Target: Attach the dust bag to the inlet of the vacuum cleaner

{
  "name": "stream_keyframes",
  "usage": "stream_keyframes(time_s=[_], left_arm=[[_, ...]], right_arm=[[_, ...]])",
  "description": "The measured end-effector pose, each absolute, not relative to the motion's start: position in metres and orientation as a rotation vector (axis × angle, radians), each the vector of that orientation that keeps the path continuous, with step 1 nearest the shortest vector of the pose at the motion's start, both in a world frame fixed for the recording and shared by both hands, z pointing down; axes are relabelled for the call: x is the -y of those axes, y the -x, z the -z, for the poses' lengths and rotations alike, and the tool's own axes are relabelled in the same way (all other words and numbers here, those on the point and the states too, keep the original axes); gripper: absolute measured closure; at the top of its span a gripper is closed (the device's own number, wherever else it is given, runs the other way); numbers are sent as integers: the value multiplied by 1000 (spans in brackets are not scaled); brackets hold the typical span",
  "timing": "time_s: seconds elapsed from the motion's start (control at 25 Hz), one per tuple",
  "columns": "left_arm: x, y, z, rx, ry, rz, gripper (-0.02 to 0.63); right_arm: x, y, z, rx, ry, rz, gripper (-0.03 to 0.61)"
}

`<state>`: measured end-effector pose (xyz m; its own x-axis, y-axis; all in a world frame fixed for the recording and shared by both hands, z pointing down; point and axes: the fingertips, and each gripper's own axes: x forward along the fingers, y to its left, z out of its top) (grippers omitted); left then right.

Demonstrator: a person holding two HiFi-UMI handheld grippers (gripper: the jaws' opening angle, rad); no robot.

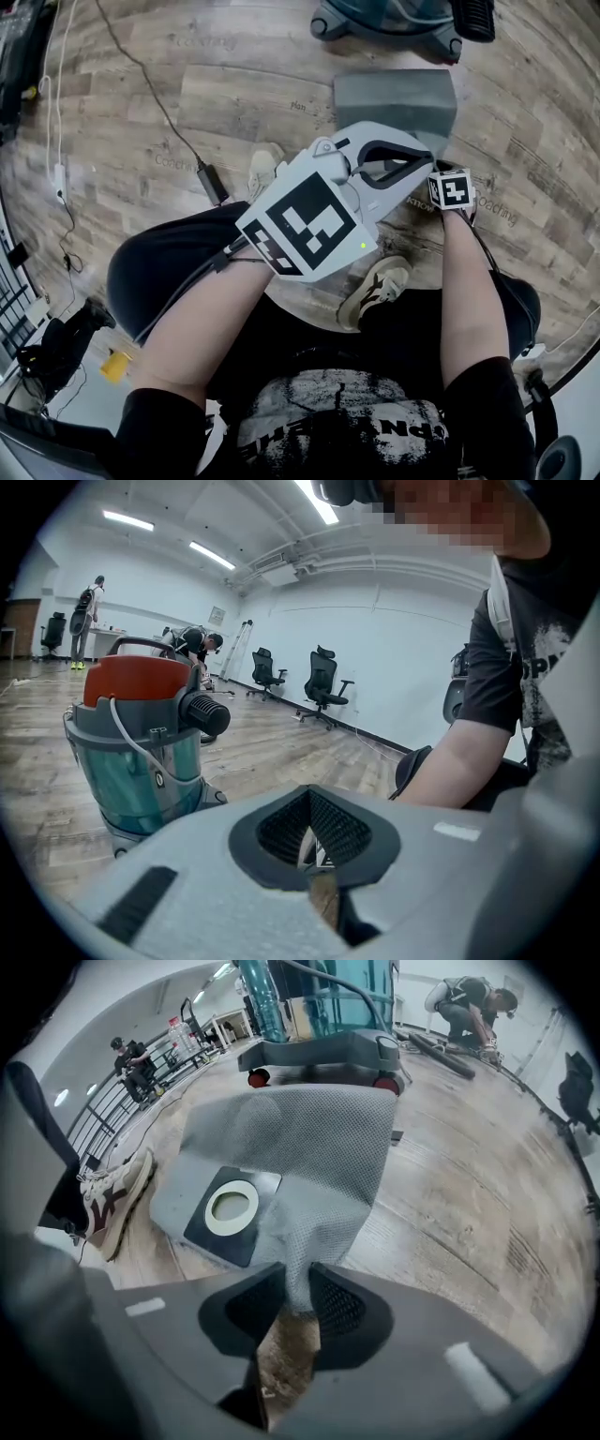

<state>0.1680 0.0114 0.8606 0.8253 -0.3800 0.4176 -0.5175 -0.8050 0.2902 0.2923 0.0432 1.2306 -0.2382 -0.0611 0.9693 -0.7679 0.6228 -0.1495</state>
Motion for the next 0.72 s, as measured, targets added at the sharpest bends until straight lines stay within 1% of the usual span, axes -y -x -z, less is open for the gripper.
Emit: stream_keyframes(time_s=[0.08, 0.12, 0.32, 0.72], left_arm=[[-11, -168, -861, 673, -2612, -481, 611], [-10, -168, -860, 673, -2609, -476, 611], [-3, -168, -854, 669, -2609, -451, 609], [1, -170, -894, 645, -2671, -821, 609]], right_arm=[[-44, -287, -1232, 1724, -668, -803, 509], [-43, -285, -1229, 1735, -662, -819, 516], [-20, -270, -1183, 1813, -626, -911, 526], [46, -257, -1048, 2052, -557, -988, 530]])
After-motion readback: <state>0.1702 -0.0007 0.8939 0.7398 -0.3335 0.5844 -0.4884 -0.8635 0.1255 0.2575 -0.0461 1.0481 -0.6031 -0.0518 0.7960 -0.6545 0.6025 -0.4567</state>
